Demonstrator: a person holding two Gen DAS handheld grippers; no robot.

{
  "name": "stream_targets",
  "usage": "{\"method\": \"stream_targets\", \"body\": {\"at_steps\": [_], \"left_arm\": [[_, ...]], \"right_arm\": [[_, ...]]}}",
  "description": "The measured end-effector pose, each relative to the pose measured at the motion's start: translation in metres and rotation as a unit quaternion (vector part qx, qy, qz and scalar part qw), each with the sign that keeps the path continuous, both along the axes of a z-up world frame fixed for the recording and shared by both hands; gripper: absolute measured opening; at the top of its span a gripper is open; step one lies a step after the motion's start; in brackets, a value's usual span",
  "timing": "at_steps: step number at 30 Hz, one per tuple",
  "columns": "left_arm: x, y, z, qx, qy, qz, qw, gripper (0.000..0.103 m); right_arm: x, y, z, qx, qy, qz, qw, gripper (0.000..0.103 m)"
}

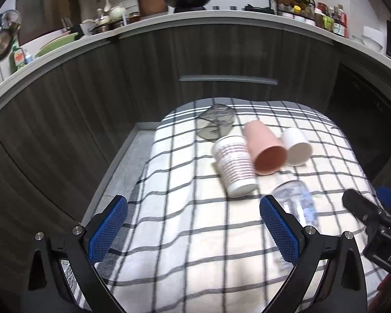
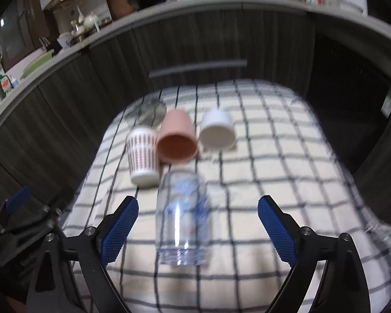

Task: Flip cup upside down
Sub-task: 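Lower the bottle onto the cloth and open the right gripper, then move the left gripper to the standing bottle and close on it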

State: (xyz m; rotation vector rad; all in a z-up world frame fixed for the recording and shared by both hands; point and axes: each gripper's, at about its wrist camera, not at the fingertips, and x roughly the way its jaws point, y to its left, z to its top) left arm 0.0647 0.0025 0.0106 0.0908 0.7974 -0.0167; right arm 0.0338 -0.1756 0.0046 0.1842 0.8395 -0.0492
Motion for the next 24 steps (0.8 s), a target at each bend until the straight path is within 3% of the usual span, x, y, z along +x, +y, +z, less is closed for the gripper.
{"method": "stream_targets", "body": {"at_steps": [7,13,19,24], "left_arm": [[0.011,-0.05,0.018,0.0,0.004,-0.038,0.9993,0.103],[0.027,-0.091,0.006,-0.008,0.037,-0.059,0.9975,0.103],[0.043,-0.115,-0.024,0.005,0.099,-0.056,0.9935,0.103],[0.059,-0.121,-0.048,0.006,0.169,-0.049,0.9844,0.103]], "right_arm": [[-0.008,-0.037,0.04,-0.034,-0.064,-0.038,0.997,0.095],[-0.016,-0.072,0.055,-0.066,-0.103,-0.073,0.99,0.096],[-0.018,-0.1,0.047,-0.066,-0.104,-0.098,0.988,0.096],[-0.01,-0.111,0.034,-0.05,-0.09,-0.096,0.99,0.096]]}}
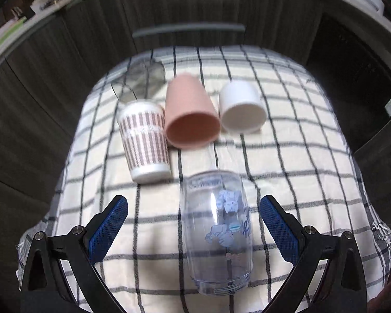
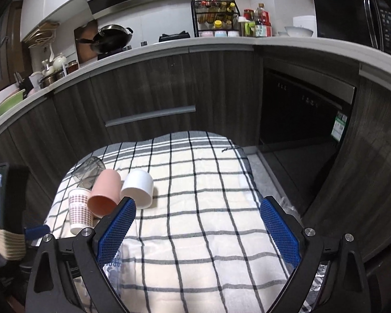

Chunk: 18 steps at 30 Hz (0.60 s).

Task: Flip cup upside down
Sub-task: 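Move the left gripper to the standing bottle and close on it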

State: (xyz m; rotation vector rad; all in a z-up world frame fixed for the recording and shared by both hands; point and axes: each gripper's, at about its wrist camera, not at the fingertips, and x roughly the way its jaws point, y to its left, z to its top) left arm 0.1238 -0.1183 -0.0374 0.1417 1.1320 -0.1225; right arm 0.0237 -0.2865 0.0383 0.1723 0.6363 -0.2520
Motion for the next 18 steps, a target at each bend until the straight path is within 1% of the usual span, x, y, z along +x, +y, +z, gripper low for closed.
{"method": "stream_targets", "body": {"at_steps": [4,6,8,15,17,18], "left_arm": [[0.007,-0.007,-0.014,0.008,0.039,-0.005,0.9992,0.103],[0.009,-0.012,-0.019,0.009,0.05,-0.011,0.9987,0.102],[0.01,-0.016,-0.022,0.013,0.059,-0.018,0.998,0.102],[0.022,-0.027,-0.031,0.046,0.081,-0.031,0.9952,0.099],[0.026,-0.029,-0.035,0.044,0.092,-0.036,0.9941,0.092],[0.027,-0.03,-0.037,0.044,0.097,-0.037,0.9936,0.091]], "right_arm": [[0.006,-0.002,-0.009,0.004,0.005,0.006,1.0,0.096],[0.007,0.0,-0.013,0.003,0.008,0.007,1.0,0.096],[0.01,-0.002,-0.018,0.004,0.013,0.007,1.0,0.096],[0.014,-0.01,-0.023,0.017,0.019,0.0,1.0,0.096],[0.017,-0.014,-0.026,0.021,0.022,-0.007,1.0,0.096],[0.018,-0.015,-0.027,0.021,0.022,-0.009,0.999,0.096]]}}
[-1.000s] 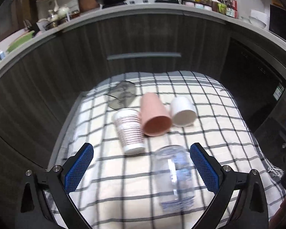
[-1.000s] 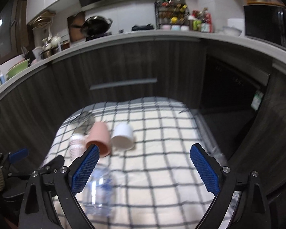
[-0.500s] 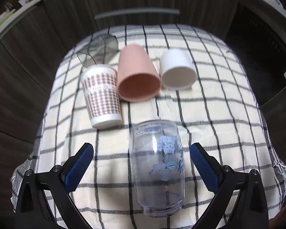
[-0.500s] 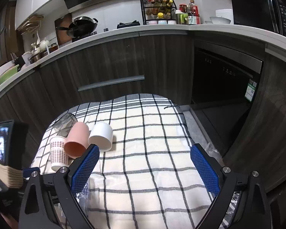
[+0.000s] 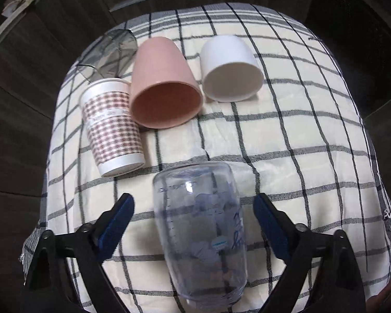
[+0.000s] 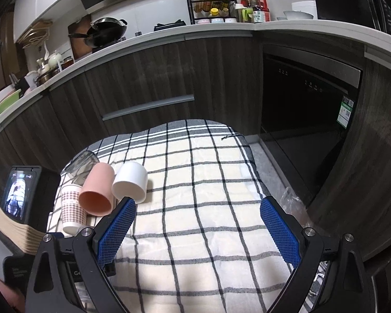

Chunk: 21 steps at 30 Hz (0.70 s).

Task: Flip cup upside down
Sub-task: 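Move the left gripper to the standing bottle and close on it, then lift the bottle with the left gripper and turn it cap-end down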

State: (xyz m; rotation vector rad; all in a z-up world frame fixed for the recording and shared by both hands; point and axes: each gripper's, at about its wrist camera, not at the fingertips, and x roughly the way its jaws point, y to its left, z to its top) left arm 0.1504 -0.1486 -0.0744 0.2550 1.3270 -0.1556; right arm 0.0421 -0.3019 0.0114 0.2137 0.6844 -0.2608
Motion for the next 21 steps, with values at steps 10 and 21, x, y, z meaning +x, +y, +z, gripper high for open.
{"method": "stream_targets", "body": {"at_steps": [10,21], "left_arm": [[0.004,-0.001,-0.012,-0.016,0.021,0.001,0.9997,0.072],[-0.005,0.007,0.002,-0.048,-0.005,-0.003,0.9988,0.072]], "right_arm": [[0.003,-0.005,-0.005,0.006,0.007,-0.007,1.0,0.096],[0.006,-0.003,-0.008,0.01,0.007,-0.005,1.0,0.096]]}}
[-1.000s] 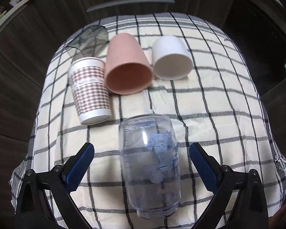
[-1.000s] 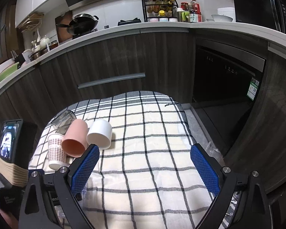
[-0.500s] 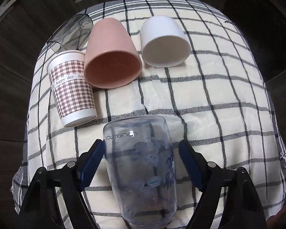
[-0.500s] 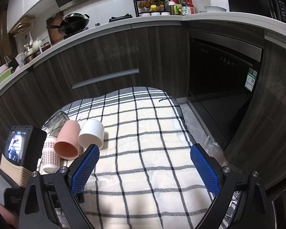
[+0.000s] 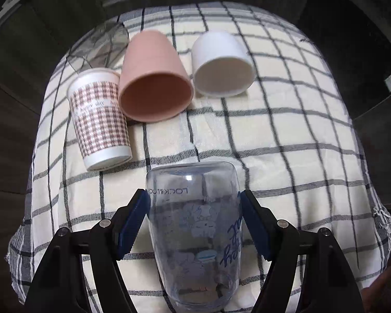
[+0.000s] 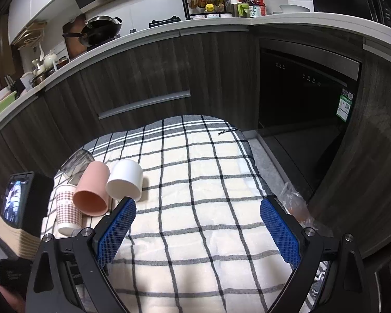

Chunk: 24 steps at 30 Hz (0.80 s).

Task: Flip cup upside down
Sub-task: 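Lift the bottle with the left gripper and turn it cap-end down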

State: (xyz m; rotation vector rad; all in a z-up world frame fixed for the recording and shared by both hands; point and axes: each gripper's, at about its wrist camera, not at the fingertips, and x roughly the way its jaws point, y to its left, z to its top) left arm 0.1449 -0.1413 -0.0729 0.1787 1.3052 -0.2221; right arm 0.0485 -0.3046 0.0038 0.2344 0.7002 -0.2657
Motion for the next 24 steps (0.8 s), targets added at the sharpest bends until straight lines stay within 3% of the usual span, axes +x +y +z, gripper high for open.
{"method": "stream_targets", "body": {"at_steps": [3,7,14,16,24], "left_arm": [[-0.01,0.004,0.016,-0.007,-0.051,-0.006,0.9987,0.072],[-0.024,0.014,0.04,-0.023,-0.139,-0.001,0.9901,0.072],[-0.042,0.034,0.057,-0.059,-0.289,0.021,0.9553,0.071],[-0.043,0.039,0.052,-0.072,-0.304,0.031,0.9495,0.072],[-0.054,0.047,0.041,-0.076,-0.319,0.051,0.9433,0.071]], "right_arm": [[-0.002,-0.001,0.001,0.003,-0.005,-0.003,1.0,0.096],[-0.004,-0.002,0.002,0.006,-0.011,-0.005,1.0,0.096],[-0.003,0.006,0.0,-0.01,-0.007,0.002,1.0,0.096],[-0.004,0.009,0.0,-0.02,-0.006,0.003,1.0,0.096],[-0.004,0.012,-0.002,-0.038,-0.001,0.003,0.999,0.096]]}}
